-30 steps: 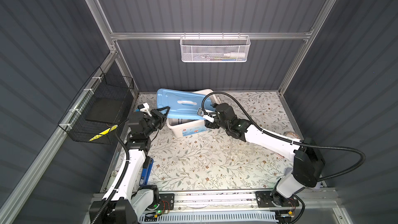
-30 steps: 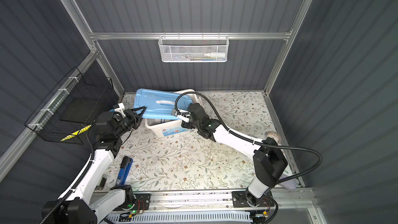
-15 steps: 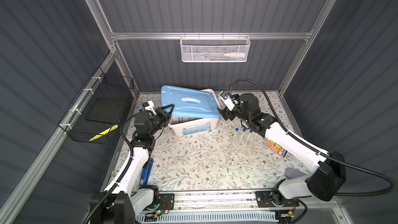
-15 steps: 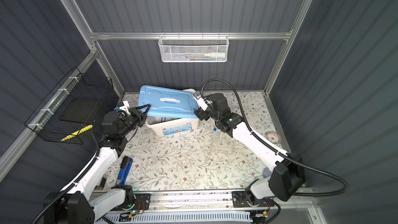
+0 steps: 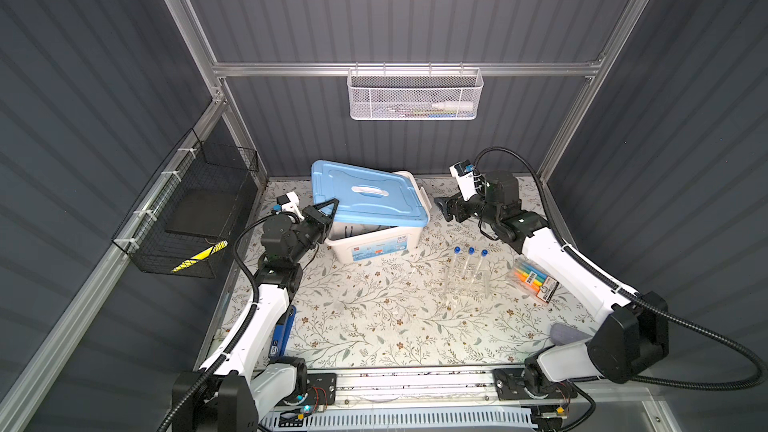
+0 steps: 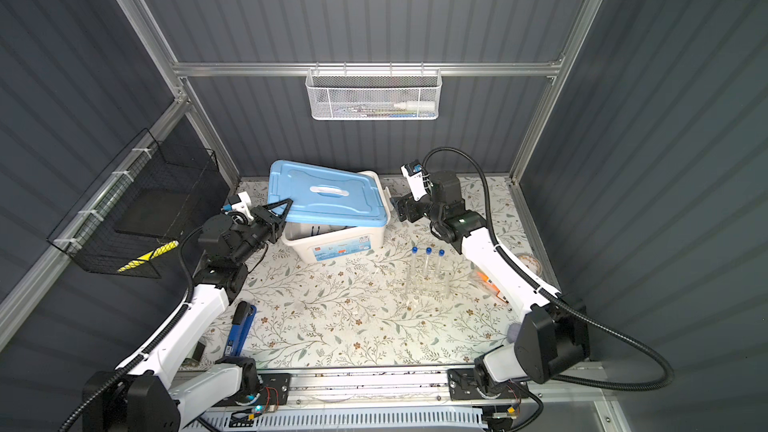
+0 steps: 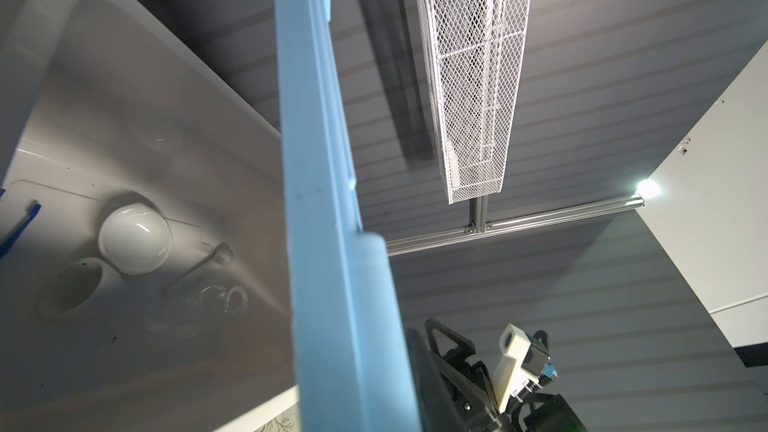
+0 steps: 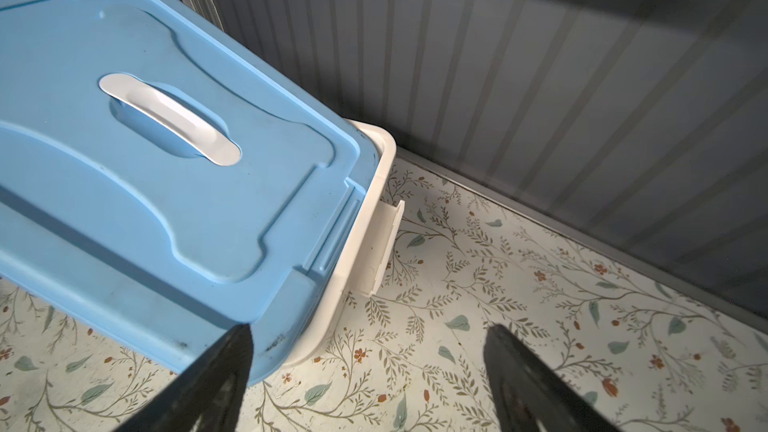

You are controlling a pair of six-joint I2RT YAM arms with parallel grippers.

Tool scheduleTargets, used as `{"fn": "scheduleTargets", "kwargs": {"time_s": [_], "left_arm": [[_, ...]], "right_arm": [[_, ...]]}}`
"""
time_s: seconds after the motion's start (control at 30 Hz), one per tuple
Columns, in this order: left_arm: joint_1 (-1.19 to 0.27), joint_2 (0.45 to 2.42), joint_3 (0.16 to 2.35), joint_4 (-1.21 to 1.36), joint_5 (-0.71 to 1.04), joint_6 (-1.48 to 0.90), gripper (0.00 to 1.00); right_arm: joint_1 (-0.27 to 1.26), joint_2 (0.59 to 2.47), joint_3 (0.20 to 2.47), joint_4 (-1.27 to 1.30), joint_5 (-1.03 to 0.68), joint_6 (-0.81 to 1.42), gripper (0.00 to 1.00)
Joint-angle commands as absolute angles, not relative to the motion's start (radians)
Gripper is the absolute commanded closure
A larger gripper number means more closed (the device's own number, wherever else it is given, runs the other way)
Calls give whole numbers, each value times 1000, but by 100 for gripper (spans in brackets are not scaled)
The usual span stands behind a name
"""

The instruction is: Organize the chemistry lab equipment

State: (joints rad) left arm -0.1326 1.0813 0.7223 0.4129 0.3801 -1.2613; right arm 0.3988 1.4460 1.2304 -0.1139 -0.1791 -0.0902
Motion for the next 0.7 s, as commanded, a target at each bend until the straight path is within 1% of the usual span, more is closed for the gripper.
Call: {"fn": "scheduleTargets", "kwargs": {"time_s": [0.0, 0.3, 0.67], "left_arm": [[-143, 1035, 719, 466, 367, -1234, 83], [-148, 1010, 699, 467, 352, -1221, 83], [-161, 1075, 685, 604, 348, -1248, 83]], "right_arm": [[393, 1463, 1258, -149, -235, -26, 11], [348, 1497, 1262, -125, -308, 66, 11], [304, 1526, 1274, -115, -411, 139, 12]]}}
